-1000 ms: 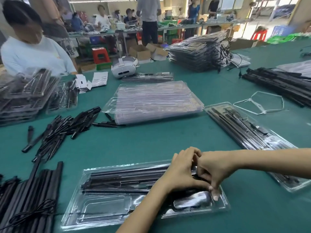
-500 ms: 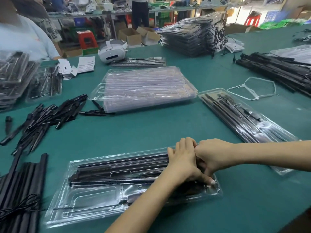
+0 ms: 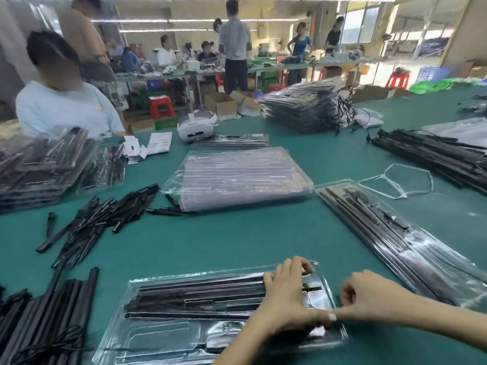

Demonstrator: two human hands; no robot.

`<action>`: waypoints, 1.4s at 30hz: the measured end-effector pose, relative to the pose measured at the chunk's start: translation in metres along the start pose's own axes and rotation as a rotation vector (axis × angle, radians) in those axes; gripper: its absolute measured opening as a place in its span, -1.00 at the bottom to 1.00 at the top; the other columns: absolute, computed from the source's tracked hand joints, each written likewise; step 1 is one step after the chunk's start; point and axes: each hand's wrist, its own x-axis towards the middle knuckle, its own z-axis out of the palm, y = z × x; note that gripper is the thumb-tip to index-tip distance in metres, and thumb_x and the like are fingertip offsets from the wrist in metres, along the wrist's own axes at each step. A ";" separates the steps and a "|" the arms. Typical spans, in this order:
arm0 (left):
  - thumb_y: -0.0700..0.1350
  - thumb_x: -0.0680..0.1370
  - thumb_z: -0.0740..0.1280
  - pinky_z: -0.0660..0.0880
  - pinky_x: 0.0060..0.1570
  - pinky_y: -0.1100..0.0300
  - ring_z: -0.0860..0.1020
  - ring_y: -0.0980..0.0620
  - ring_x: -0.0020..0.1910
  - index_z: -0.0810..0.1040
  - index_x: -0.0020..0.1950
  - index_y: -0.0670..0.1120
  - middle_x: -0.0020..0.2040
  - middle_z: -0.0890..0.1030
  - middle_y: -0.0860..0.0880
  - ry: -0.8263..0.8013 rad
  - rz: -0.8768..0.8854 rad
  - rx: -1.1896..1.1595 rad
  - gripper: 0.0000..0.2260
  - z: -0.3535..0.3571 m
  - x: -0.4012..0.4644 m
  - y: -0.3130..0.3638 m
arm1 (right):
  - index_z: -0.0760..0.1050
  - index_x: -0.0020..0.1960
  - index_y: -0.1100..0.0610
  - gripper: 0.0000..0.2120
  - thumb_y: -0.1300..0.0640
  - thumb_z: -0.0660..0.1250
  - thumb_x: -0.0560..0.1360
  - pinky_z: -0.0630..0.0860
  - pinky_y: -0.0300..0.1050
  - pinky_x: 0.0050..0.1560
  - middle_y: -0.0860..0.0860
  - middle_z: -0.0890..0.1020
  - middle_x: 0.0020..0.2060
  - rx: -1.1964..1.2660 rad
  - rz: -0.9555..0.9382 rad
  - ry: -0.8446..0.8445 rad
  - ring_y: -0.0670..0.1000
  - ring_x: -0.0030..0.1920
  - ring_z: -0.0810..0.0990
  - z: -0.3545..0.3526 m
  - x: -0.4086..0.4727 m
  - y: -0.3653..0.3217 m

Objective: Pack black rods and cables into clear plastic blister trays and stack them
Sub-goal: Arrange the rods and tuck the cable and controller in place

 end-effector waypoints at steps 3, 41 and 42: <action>0.06 0.34 0.53 0.21 0.02 0.20 0.21 0.17 0.00 0.19 0.19 0.13 0.06 0.23 0.18 -0.094 0.037 -0.076 -0.39 -0.011 -0.005 -0.001 | 0.46 -0.31 -0.02 -0.56 -0.41 0.26 0.36 0.37 -0.33 -0.31 -0.09 0.56 -0.42 0.184 0.022 0.070 -0.23 -0.37 0.48 0.021 -0.016 0.004; -0.01 0.38 0.54 0.23 0.14 0.21 0.27 0.12 -0.07 0.33 0.09 0.23 0.03 0.24 0.09 0.004 0.195 -0.187 -0.54 -0.020 -0.026 0.003 | 0.55 -0.43 0.31 -0.69 0.38 0.33 0.49 0.31 -0.31 -0.53 0.15 0.54 -0.52 1.081 0.117 -0.357 -0.06 -0.58 0.46 0.018 -0.013 -0.016; -0.01 0.38 0.54 0.23 0.15 0.19 0.27 0.13 -0.07 0.34 0.09 0.22 0.02 0.24 0.10 0.002 0.200 -0.184 -0.55 -0.019 -0.027 0.003 | 0.55 -0.43 0.29 -0.68 0.37 0.33 0.50 0.33 -0.30 -0.51 0.13 0.54 -0.52 1.071 0.105 -0.346 -0.07 -0.57 0.45 0.019 -0.014 -0.015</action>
